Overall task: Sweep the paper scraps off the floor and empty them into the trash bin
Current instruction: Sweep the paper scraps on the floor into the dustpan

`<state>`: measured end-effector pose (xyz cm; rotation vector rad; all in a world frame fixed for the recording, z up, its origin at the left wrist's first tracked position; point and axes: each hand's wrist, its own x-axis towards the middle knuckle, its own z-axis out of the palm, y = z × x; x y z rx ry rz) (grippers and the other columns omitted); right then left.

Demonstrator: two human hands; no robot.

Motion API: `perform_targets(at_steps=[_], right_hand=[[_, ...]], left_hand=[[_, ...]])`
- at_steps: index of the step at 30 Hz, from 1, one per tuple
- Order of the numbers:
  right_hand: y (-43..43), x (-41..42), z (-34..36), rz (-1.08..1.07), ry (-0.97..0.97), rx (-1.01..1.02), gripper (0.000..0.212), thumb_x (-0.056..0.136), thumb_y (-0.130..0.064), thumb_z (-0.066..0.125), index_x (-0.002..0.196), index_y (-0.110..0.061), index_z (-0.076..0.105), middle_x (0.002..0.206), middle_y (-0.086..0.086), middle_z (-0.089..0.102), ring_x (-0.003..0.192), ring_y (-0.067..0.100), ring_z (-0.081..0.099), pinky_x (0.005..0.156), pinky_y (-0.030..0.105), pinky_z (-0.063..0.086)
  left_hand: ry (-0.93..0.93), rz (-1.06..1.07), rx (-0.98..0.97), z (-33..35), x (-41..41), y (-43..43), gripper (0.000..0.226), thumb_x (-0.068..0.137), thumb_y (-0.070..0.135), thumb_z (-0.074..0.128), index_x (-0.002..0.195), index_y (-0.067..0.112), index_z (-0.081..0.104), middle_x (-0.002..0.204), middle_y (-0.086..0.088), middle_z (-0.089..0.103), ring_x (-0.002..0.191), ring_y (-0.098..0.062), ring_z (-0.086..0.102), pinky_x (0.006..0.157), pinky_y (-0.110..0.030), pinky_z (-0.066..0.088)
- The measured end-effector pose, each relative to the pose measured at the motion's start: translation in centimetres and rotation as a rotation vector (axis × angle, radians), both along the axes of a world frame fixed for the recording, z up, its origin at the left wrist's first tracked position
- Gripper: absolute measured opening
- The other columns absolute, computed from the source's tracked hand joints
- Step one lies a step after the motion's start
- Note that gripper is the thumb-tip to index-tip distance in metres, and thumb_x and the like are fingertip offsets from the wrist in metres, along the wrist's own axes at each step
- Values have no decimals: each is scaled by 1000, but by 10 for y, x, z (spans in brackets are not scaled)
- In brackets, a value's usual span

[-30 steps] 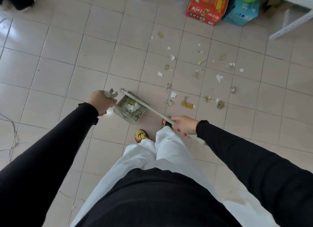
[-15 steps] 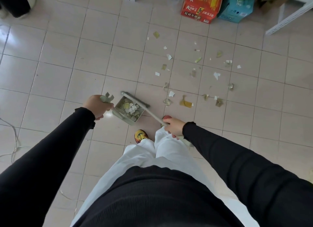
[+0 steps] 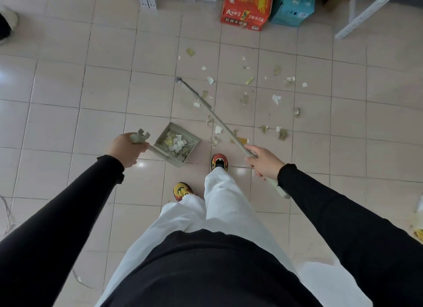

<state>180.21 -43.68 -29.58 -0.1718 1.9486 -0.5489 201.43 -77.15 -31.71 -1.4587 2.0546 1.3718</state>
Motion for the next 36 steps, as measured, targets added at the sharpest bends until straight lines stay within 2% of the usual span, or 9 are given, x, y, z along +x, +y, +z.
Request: perform_targets(at_steps=[7, 11, 14, 18, 21, 23, 29, 32, 36], right_hand=[[-40, -117, -23, 12, 131, 34, 58, 99, -18, 42, 155, -23, 27, 116, 1, 49, 57, 13, 49, 38, 17, 42], [-80, -180, -36, 113, 166, 107, 59, 100, -14, 38, 156, -20, 21, 150, 9, 40, 80, 21, 56, 69, 32, 52], [-112, -219, -48, 192, 172, 200, 64, 97, -2, 44, 156, -11, 20, 146, 16, 45, 104, 29, 59, 83, 37, 51], [-130, -240, -56, 268, 138, 263, 48, 96, -2, 45, 144, 1, 41, 130, 22, 58, 103, 33, 64, 71, 33, 51], [-117, -222, -58, 381, 103, 281, 47, 98, -4, 44, 144, 1, 40, 133, 23, 57, 113, 35, 61, 79, 34, 49], [-100, -204, -50, 453, 48, 277, 53, 98, -4, 42, 150, -3, 33, 135, 20, 55, 105, 32, 61, 80, 36, 51], [-36, -182, -8, 357, -101, 157, 52, 97, -12, 40, 149, -22, 38, 85, 2, 51, 51, 18, 47, 41, 27, 40], [-16, -173, 7, 338, -58, 157, 56, 98, -19, 39, 151, -35, 31, 86, -3, 54, 52, 17, 48, 43, 26, 42], [-29, -176, -3, 401, 114, 181, 57, 99, -19, 38, 154, -31, 26, 125, 6, 59, 61, 14, 51, 50, 24, 40]], left_hand=[[3, 3, -17, -2, -77, -4, 27, 82, 13, 67, 109, 13, 71, 79, -8, 57, 52, -22, 45, 43, -25, 39], [-36, 0, -33, 1, -121, -13, 23, 82, 15, 67, 104, 11, 70, 67, -8, 53, 46, -23, 46, 46, -26, 38], [-65, -12, -33, 5, -149, -22, 21, 82, 15, 67, 103, 14, 71, 66, -6, 52, 47, -22, 46, 46, -26, 38], [-115, -28, -38, 13, -180, -35, 11, 81, 18, 68, 93, 17, 68, 70, -4, 57, 52, -21, 49, 48, -25, 40], [-112, -18, -31, 16, -198, -43, 11, 83, 18, 68, 92, 14, 69, 73, -4, 60, 54, -20, 49, 48, -26, 40], [-113, -31, -29, 18, -205, -45, 13, 84, 21, 67, 92, 11, 70, 77, -5, 64, 53, -20, 49, 49, -25, 41], [-87, 2, 0, 14, -209, -41, 20, 85, 22, 67, 98, 7, 69, 79, -14, 63, 52, -21, 46, 50, -27, 39], [-85, 4, 4, 14, -204, -39, 17, 86, 23, 67, 97, 11, 68, 99, -22, 71, 51, -21, 46, 50, -27, 40], [-94, 18, 17, 15, -197, -36, 21, 84, 23, 66, 100, 10, 69, 88, -13, 67, 52, -21, 47, 49, -26, 40]])
